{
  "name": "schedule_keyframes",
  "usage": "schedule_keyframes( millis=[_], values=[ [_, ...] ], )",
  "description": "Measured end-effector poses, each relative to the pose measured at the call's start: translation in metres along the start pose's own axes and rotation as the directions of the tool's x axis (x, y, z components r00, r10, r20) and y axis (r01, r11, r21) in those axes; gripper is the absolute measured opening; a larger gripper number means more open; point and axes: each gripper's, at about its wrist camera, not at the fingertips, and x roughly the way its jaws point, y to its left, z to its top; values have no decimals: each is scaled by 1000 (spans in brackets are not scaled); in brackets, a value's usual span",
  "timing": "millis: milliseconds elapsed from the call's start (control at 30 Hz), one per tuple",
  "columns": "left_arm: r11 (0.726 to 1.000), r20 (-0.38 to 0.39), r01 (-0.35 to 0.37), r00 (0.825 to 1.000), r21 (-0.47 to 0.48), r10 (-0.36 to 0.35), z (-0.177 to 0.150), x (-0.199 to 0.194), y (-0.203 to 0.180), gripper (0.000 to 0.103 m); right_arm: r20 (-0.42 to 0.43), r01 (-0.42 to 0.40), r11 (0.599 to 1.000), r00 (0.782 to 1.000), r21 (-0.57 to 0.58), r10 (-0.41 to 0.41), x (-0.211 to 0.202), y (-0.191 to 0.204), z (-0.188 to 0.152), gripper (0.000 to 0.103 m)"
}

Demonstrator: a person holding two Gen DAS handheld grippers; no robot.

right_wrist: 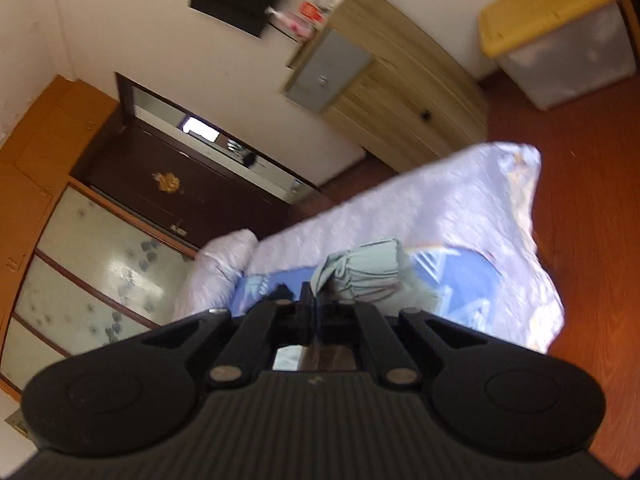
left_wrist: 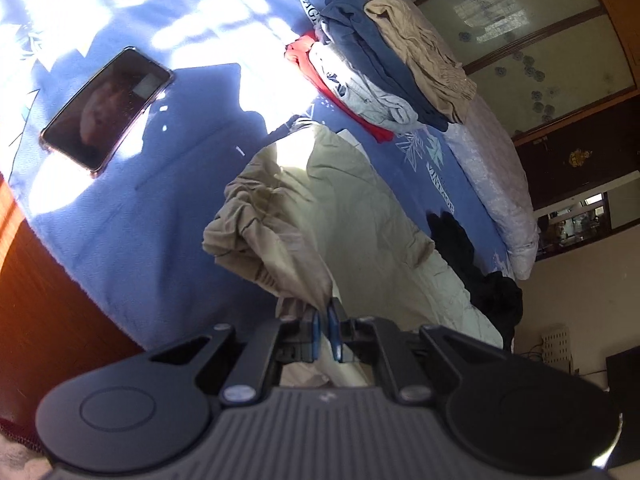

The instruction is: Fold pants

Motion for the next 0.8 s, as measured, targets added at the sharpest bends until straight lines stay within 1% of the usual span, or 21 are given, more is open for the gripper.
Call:
schedule_keyframes(
  millis=[67,133,200,267,367,433,500,567,600,633,667,700,733,800],
  values=[
    [999,13,41,999,-15,-41,14,3,-10,5,1,-18,998,1000,-59,18,20,23,2,3],
    [996,35,81,996,-36,-80,33,8,-25,5,0,-29,995,1000,-97,29,48,44,1,3],
    [995,51,94,994,-26,-92,54,18,-42,6,-9,-31,993,999,-117,30,83,61,-3,3],
    [997,60,78,995,-6,-78,77,35,-63,6,-32,-21,991,999,-135,17,126,74,-9,3],
    [999,47,22,999,32,-24,114,79,-99,6,-71,0,983,997,-184,-14,193,94,-23,3],
    [998,35,-29,999,58,27,139,118,-120,7,-78,24,968,996,-250,-45,239,108,-36,3],
    [992,42,-87,996,96,83,158,160,-138,9,-93,36,960,994,-279,-64,284,117,-50,4],
    [984,49,-143,989,110,138,173,202,-147,13,-126,28,959,990,-281,-66,325,120,-64,10],
    [981,36,-150,988,126,147,179,224,-147,25,-143,36,954,986,-297,-82,341,120,-71,12],
    [978,21,-168,986,122,167,181,242,-143,39,-157,61,948,981,-312,-115,352,119,-78,27],
    [973,9,-201,979,111,201,180,256,-139,41,-155,96,946,976,-310,-150,358,116,-83,44],
    [967,-13,-229,973,114,232,177,268,-134,41,-154,109,947,975,-302,-161,359,112,-87,45],
    [964,-40,-234,970,128,241,173,274,-129,41,-163,102,949,974,-299,-156,358,106,-90,45],
    [970,-56,-201,976,137,210,166,268,-118,41,-176,90,942,972,-325,-154,347,98,-92,45]
  ],
)
